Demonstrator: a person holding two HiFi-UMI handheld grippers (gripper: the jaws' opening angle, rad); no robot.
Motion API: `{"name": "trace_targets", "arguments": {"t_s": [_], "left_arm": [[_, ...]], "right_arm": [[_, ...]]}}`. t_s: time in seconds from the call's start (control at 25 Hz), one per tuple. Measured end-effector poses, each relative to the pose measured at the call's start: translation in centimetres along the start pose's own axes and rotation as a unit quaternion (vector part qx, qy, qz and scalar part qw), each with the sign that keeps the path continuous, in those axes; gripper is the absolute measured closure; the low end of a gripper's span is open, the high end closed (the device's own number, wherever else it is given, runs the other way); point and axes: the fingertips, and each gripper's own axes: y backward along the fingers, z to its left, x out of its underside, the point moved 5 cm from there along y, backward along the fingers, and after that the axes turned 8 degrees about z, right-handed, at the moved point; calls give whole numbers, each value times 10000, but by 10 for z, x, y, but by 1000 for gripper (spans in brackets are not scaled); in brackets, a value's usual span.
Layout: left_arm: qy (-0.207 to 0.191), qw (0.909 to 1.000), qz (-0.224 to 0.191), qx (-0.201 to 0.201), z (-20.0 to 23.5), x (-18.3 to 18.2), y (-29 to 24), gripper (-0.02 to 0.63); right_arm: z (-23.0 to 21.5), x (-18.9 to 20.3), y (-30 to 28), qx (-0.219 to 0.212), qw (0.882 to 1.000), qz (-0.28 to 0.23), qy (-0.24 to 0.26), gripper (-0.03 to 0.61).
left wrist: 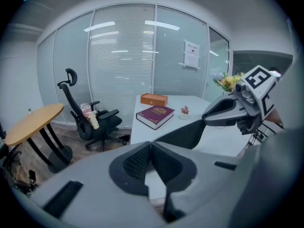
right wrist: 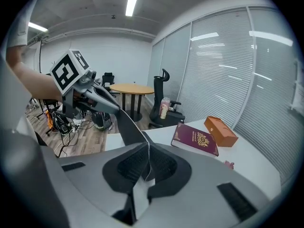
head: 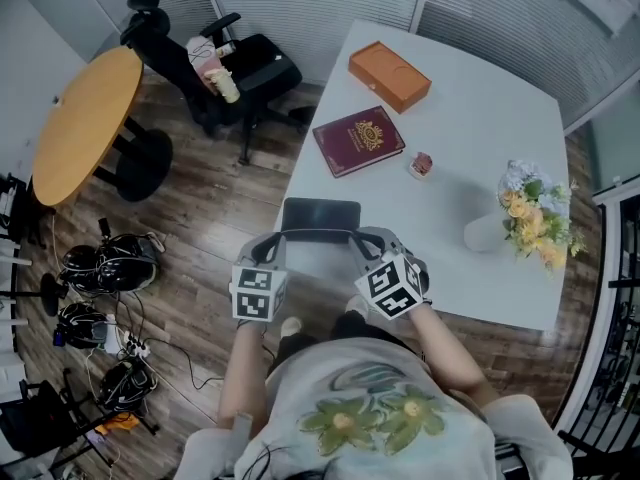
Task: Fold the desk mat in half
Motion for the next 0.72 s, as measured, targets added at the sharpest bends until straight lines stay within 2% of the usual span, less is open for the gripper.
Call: {"name": "trace_targets", "arguments": {"t_s": [0.4,0.72], "left_arm": [[209,9995,-156,-200,1,-15,-13,600],[-43,9998,31,179,13,-26,-31,600]], "right_arm": [[-15,-1,-8,-111,9994,-64,319,549],[-25,-4,-21,-103,9996,170,191,548]]}}
